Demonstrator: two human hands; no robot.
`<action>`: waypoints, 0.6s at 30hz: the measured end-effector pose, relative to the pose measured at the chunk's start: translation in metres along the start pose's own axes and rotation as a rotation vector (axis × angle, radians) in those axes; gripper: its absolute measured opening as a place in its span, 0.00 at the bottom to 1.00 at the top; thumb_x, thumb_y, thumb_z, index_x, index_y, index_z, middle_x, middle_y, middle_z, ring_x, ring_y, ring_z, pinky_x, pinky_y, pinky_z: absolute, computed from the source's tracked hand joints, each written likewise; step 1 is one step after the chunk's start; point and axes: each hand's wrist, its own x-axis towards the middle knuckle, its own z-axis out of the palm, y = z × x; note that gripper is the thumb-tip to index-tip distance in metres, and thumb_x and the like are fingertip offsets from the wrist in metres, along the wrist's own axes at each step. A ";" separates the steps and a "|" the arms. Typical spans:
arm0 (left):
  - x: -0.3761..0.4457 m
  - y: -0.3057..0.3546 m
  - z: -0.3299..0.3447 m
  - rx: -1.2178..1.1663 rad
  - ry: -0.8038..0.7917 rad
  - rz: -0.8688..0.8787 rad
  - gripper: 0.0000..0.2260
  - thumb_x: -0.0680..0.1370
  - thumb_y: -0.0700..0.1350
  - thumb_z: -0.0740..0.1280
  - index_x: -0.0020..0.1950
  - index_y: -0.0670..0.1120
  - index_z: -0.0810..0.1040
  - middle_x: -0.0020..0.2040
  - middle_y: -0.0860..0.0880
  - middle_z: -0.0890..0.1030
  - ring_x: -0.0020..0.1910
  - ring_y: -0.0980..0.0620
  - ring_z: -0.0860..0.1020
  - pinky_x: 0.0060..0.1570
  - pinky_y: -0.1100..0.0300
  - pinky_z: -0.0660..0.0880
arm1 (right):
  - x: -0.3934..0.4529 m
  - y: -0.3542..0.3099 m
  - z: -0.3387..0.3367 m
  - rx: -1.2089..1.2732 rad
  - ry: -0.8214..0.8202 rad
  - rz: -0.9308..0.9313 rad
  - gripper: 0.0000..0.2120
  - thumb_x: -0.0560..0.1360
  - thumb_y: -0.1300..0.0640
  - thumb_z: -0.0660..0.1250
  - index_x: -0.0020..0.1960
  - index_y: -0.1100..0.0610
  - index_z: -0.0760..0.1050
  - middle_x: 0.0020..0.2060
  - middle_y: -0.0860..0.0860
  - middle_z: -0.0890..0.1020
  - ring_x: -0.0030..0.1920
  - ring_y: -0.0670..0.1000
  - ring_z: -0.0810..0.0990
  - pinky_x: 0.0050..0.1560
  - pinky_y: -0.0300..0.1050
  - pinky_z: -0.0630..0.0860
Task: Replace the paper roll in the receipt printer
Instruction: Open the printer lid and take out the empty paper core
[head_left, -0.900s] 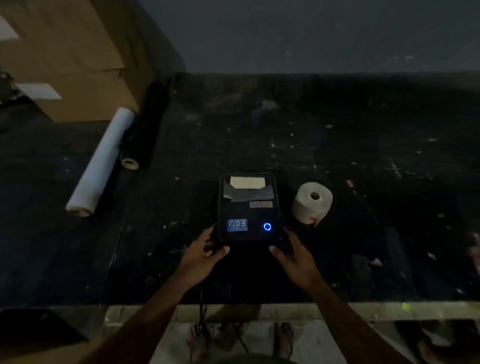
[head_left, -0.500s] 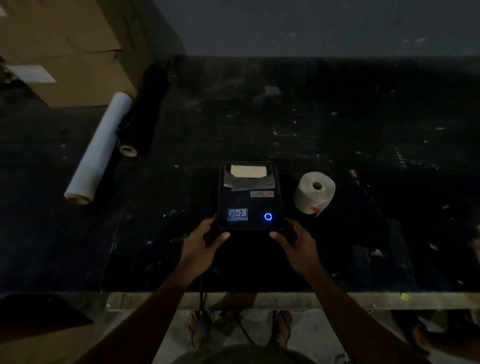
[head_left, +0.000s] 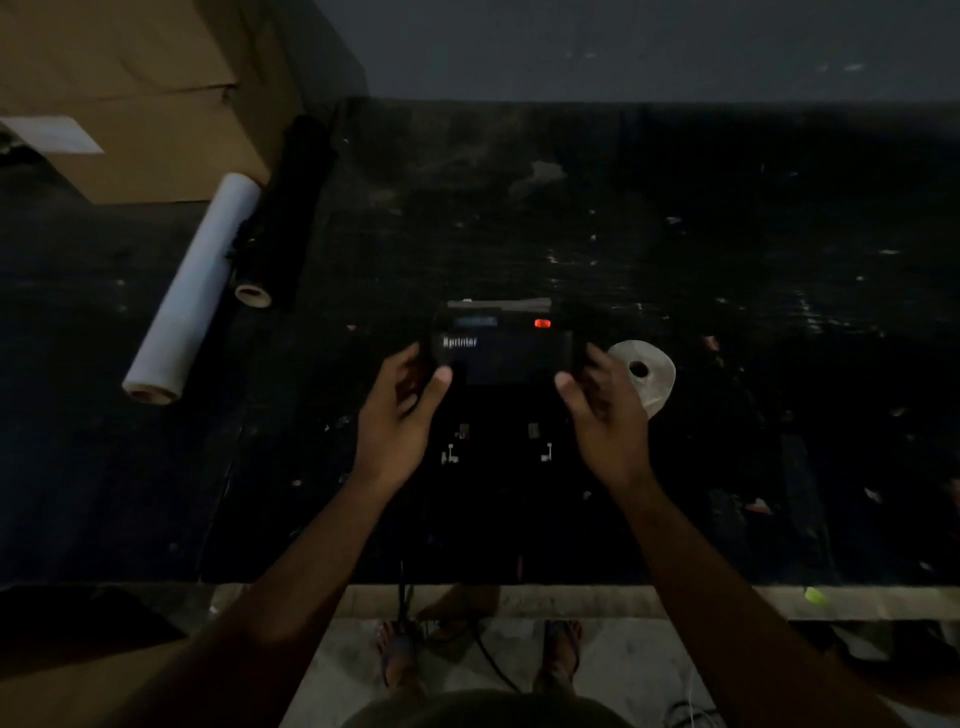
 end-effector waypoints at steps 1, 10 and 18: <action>0.009 0.008 0.001 -0.010 0.010 0.006 0.26 0.72 0.69 0.70 0.68 0.62 0.76 0.60 0.63 0.82 0.58 0.70 0.79 0.52 0.78 0.73 | 0.011 -0.007 0.002 0.006 0.019 -0.014 0.24 0.76 0.47 0.71 0.71 0.49 0.71 0.56 0.40 0.81 0.56 0.32 0.79 0.52 0.26 0.76; 0.105 0.045 0.008 -0.046 -0.023 -0.099 0.23 0.75 0.56 0.70 0.69 0.52 0.76 0.61 0.52 0.82 0.61 0.56 0.79 0.69 0.49 0.73 | 0.108 -0.032 0.018 -0.072 0.084 -0.055 0.16 0.78 0.52 0.69 0.65 0.53 0.74 0.48 0.39 0.81 0.50 0.31 0.80 0.51 0.25 0.73; 0.116 0.025 -0.002 0.000 -0.079 -0.012 0.21 0.74 0.54 0.71 0.66 0.55 0.76 0.59 0.54 0.84 0.57 0.64 0.81 0.60 0.61 0.75 | 0.125 -0.015 0.009 -0.174 0.083 -0.151 0.08 0.75 0.54 0.68 0.54 0.48 0.79 0.50 0.36 0.82 0.54 0.42 0.83 0.59 0.37 0.77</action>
